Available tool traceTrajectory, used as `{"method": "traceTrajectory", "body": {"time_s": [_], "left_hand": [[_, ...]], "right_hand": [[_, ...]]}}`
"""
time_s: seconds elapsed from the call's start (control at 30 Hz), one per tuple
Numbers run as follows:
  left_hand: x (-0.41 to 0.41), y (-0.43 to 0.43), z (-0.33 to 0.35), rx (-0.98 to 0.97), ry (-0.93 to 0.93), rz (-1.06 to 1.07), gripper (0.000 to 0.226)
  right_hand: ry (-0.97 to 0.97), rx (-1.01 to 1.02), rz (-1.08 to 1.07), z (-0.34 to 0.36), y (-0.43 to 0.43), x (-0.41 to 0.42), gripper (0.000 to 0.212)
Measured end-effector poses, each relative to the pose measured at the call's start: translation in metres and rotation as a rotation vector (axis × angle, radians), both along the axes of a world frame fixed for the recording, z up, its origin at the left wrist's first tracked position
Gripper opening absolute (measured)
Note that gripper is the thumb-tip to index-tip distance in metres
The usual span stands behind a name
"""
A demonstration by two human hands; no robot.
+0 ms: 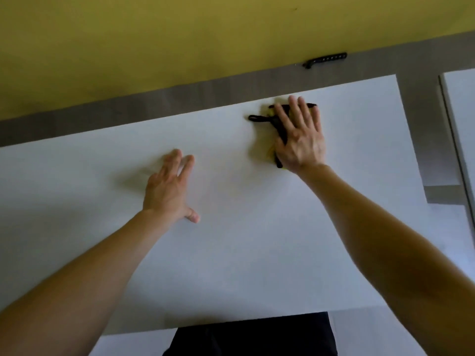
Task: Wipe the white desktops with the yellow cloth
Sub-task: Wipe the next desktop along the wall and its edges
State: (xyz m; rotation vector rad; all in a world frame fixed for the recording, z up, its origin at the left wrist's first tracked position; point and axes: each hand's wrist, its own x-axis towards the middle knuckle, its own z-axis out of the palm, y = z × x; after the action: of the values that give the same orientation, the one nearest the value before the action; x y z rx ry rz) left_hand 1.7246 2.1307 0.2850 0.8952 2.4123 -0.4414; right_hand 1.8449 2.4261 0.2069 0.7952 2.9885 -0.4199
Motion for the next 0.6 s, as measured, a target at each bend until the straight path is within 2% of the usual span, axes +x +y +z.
{"method": "traceTrajectory", "body": {"time_s": [0.1, 0.17, 0.23, 0.3, 0.37, 0.43, 0.5, 0.6], "left_hand": [[0.000, 0.001, 0.002, -0.018, -0.026, -0.004, 0.168], [0.000, 0.003, 0.004, -0.052, -0.017, -0.021, 0.167], [0.000, 0.009, 0.006, -0.110, -0.006, -0.048, 0.166], [0.000, 0.016, 0.009, -0.155, 0.005, -0.078, 0.162], [0.001, 0.025, 0.013, -0.168, 0.043, -0.124, 0.155], [0.003, 0.039, 0.018, -0.160, 0.070, -0.193, 0.148], [0.008, 0.063, 0.023, -0.118, 0.081, -0.248, 0.142], [0.023, 0.112, 0.026, -0.012, 0.053, -0.287, 0.138]], "right_hand": [[-0.110, 0.035, -0.310, 0.007, 0.084, 0.067, 0.079], [-0.131, 0.056, -0.433, 0.010, 0.086, 0.065, 0.078], [-0.112, 0.038, -0.342, 0.012, 0.055, 0.032, 0.081], [-0.086, 0.003, -0.078, 0.011, 0.009, -0.011, 0.090], [-0.072, 0.016, 0.126, 0.010, -0.034, -0.049, 0.087], [-0.085, 0.020, 0.226, 0.013, -0.050, -0.062, 0.085], [-0.083, 0.024, 0.236, 0.008, -0.032, -0.049, 0.090], [0.025, -0.017, -0.060, 0.000, 0.035, 0.006, 0.081]]}}
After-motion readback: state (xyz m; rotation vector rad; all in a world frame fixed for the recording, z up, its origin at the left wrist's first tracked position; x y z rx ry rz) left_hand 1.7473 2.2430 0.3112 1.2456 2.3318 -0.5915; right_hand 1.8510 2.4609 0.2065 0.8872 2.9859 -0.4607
